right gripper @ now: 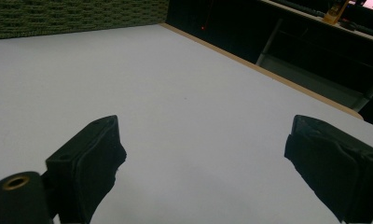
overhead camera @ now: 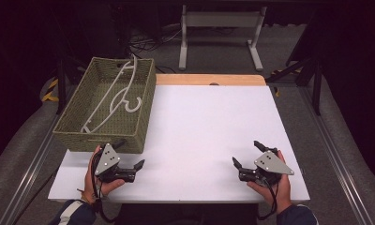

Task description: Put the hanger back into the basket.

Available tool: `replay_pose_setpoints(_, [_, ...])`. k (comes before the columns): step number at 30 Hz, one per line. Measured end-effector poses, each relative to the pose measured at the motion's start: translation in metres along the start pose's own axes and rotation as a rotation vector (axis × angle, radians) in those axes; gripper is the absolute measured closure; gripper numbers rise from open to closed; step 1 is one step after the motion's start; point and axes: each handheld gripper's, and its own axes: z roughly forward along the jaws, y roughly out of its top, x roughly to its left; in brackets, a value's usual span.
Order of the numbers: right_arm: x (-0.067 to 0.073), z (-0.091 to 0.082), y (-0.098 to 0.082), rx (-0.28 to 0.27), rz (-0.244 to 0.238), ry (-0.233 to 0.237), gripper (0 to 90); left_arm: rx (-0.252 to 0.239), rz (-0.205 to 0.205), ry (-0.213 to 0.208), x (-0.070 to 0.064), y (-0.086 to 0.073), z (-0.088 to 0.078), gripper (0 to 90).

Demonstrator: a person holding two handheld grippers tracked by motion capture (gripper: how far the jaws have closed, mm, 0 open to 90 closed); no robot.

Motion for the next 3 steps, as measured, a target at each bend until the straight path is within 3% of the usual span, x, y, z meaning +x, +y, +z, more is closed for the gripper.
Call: replay_pose_setpoints(3, [-0.0018, 0.0, -0.0002, 0.001, 0.007, -0.003, 9.7, 0.005, -0.014, -0.006, 0.0004, 0.0, 0.0019, 4.0])
